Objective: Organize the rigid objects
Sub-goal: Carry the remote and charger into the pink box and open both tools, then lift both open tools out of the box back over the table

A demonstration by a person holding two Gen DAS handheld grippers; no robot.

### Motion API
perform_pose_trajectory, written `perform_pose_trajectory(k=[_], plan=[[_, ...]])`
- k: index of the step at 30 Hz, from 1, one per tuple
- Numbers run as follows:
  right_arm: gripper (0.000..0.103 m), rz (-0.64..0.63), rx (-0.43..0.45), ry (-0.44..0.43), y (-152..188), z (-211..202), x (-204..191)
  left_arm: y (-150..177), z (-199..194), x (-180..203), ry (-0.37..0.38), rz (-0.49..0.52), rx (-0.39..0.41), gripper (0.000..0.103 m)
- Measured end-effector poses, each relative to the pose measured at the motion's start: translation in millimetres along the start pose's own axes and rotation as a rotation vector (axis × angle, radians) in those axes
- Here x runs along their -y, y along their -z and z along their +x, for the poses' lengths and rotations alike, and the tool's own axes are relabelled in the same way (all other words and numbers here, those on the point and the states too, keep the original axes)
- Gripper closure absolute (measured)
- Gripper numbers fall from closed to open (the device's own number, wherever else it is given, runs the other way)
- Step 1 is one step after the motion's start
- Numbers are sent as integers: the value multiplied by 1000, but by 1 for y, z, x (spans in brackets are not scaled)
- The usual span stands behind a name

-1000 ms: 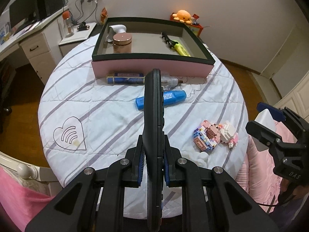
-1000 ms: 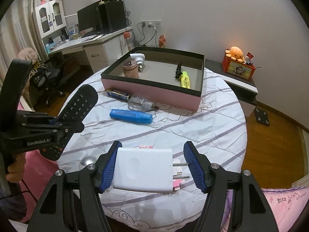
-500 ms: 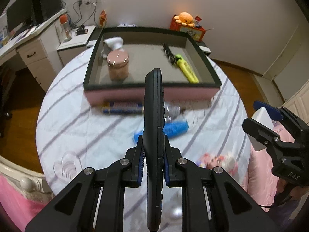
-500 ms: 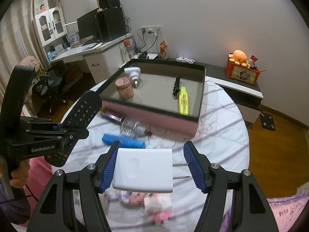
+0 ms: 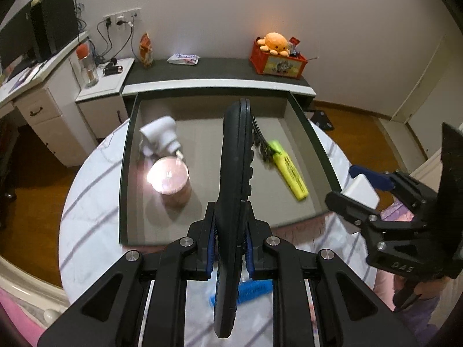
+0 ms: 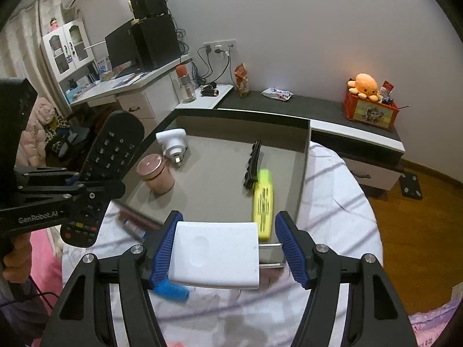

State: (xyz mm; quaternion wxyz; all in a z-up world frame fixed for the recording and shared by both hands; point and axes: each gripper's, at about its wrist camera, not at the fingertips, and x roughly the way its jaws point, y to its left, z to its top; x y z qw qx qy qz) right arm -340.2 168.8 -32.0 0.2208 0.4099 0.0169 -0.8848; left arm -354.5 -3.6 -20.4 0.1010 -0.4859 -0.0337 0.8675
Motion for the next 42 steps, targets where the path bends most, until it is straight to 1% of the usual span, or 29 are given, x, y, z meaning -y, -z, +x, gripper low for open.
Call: perform_pose_trajectory(k=[5,10,13,16,20,23,25,26,27,29,32,36,42], plan=[[35,-11,-18,-19,-13,25,1,-19,21,-11,-7,-5,-11,87],[35,-26,-30,-36,-19,45,0,-29,42,-20,-11,-11,-33,87],[35,-16,-39,-34,-20,53,3,-31,52,-22,-18,-9,-44,87],[35,-15,-50,-38,-21,59,5,-32,61,-22,-4,-4,-66,87],[35,-12,-52,-51,-22,62,7,-33,65,-22,-13,-3,-65,87],[35,-7,-40,-62,-23,63,8,-32,69,-21,1,0,-70,86],[33,8,-34,-69,-24,63,10,-32,72,-21,16,-4,-88,74],[30,18,-35,-68,-25,63,10,-32,74,-22,36,-15,-102,53],[23,24,-26,-60,-26,62,11,-33,74,-24,75,-26,-104,39],[22,28,-7,-55,-28,59,11,-33,72,-26,53,-41,-85,33],[22,17,-2,-40,-29,56,12,-32,67,-26,10,-17,-52,28],[22,24,-16,-37,-27,58,15,-32,67,-25,30,-21,-65,28],[22,24,-23,-21,-23,56,15,-29,66,-23,14,-24,-66,28]])
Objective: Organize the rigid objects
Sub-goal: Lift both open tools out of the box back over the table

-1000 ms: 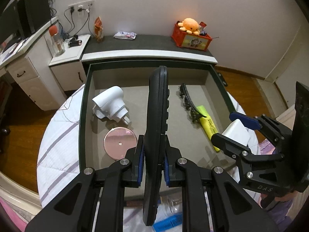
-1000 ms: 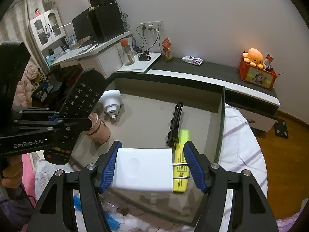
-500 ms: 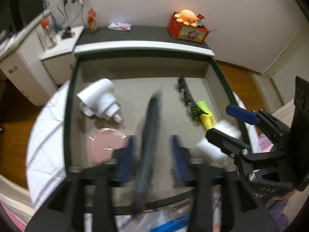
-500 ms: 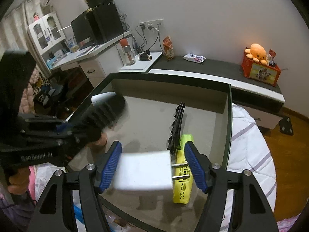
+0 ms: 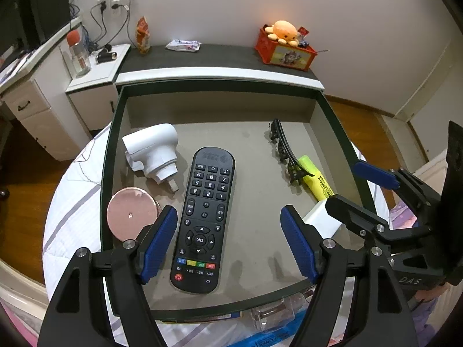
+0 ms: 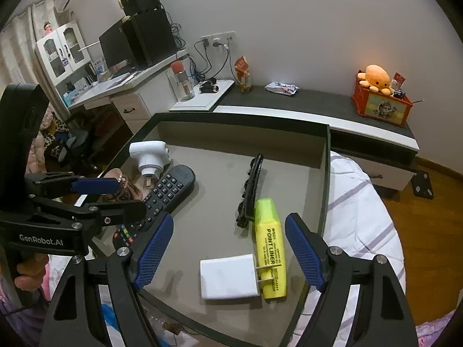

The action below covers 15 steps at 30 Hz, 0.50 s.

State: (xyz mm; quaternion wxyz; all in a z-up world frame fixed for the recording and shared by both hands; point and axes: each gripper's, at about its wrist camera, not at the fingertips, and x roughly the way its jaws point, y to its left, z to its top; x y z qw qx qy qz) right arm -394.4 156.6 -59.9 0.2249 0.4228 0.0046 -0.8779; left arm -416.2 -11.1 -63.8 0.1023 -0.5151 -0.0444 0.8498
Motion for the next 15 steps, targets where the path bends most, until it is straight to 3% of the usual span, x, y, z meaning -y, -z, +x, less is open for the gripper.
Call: perform_pose_trajectory(k=[15], plan=[[22,-11,43,67,23,-68,-24,35,-50,25,-14,28,40,28]])
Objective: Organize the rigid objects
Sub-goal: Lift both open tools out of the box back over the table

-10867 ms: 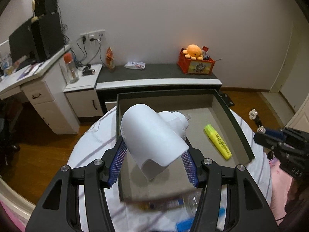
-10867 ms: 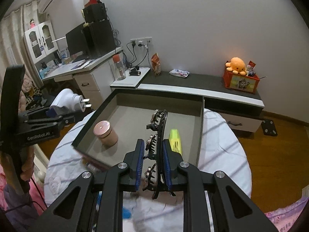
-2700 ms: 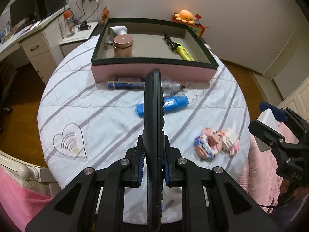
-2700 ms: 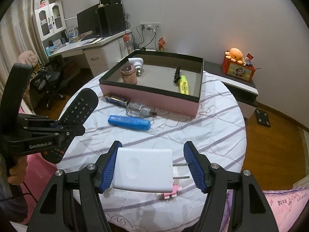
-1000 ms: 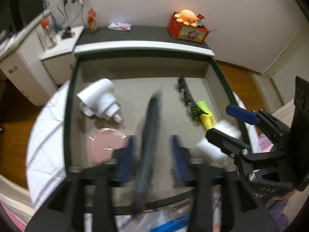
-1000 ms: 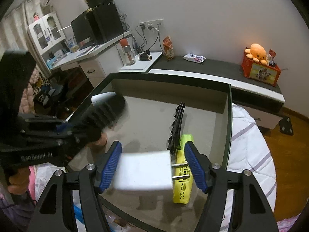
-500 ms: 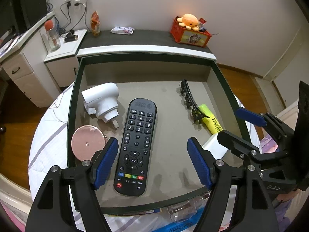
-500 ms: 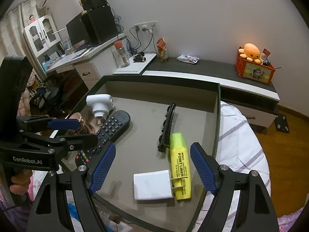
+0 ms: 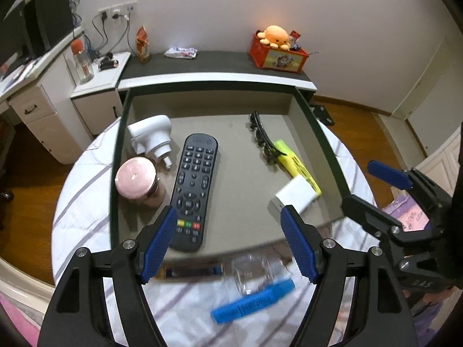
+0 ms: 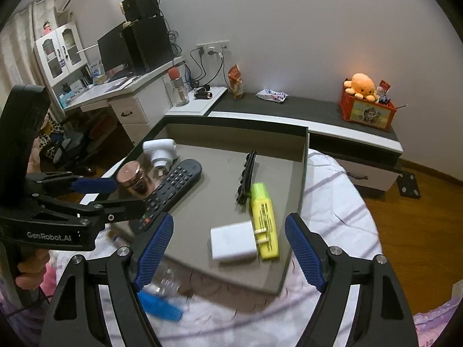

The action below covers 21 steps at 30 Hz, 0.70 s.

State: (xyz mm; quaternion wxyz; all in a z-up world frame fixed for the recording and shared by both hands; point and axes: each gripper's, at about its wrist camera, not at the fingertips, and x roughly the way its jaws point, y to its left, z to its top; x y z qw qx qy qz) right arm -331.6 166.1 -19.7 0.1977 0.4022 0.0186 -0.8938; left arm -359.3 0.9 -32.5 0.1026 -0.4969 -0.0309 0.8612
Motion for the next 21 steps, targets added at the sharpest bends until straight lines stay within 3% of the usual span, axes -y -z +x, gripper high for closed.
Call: perform_pose_trajectory(k=[8,12,21], plan=[[22,-3,42,53,31,-67,-20,47,-56,12,-64,21,42,22],[22,-11,56,76,49,-95,-31,78,-79,17,-59,21,54,21],[22,-24,55,99,104,-137,-54,145,-107,25,-83,23,79,19]])
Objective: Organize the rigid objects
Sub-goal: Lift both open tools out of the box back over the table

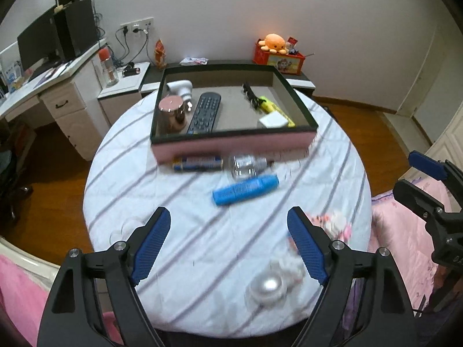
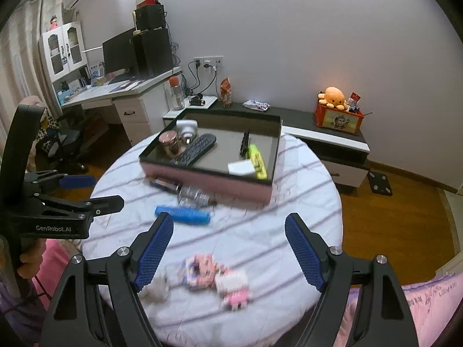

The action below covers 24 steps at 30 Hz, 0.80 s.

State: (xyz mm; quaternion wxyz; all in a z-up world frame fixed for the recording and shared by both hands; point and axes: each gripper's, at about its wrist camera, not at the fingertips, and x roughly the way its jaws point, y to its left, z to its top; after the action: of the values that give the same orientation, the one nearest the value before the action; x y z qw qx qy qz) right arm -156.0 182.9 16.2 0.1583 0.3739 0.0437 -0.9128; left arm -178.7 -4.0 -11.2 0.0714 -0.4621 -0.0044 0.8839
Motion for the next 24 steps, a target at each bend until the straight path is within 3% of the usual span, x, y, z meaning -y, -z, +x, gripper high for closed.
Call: perform_pose_trajectory(k=[10,24], plan=[[22,-10,-19,3,43,-22,-15,55,-15,8,-33,0,10,19],[22,1,-18,9,54,-32,-18,67,-19,9,-36,7,4,16]])
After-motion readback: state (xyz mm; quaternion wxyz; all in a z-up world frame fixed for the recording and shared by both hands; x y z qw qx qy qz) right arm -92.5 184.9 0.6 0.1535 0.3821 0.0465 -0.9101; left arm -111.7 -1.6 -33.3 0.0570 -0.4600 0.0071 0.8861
